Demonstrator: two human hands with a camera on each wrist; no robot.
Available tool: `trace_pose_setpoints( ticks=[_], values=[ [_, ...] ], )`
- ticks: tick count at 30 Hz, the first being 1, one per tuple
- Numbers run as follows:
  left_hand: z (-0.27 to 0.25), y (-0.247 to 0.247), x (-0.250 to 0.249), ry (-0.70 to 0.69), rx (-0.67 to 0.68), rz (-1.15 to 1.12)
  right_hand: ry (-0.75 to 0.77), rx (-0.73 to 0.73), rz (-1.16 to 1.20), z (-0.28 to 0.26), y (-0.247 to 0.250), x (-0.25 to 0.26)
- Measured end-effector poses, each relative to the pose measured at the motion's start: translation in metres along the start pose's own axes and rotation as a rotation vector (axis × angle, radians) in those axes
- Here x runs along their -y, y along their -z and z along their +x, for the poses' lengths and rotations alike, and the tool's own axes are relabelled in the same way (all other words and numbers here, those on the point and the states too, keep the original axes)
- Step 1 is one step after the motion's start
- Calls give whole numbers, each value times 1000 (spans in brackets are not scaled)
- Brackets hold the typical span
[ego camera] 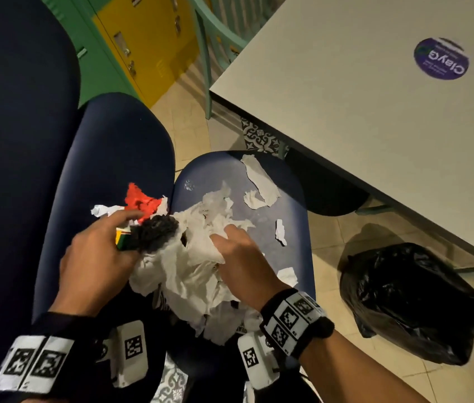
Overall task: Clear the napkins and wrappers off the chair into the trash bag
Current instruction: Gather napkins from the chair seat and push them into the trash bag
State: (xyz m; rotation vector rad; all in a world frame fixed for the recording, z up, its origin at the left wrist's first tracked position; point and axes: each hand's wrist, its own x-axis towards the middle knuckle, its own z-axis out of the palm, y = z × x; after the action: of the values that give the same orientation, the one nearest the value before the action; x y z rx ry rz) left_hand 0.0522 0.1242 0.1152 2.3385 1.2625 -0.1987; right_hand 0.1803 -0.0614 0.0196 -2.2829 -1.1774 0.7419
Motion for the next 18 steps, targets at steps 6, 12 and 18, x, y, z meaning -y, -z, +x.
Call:
trace_pose_setpoints(
  ticks=[6, 12, 18],
  values=[
    [-30, 10, -7, -9, -42, 58, -26, 33, -33, -29, 41, 0],
    [-43, 10, -10, 48, -6, 77, -157, 51, -31, -54, 50, -9],
    [-43, 35, -17, -88, -79, 59, -145, -6, -58, -53, 59, 4]
  ],
)
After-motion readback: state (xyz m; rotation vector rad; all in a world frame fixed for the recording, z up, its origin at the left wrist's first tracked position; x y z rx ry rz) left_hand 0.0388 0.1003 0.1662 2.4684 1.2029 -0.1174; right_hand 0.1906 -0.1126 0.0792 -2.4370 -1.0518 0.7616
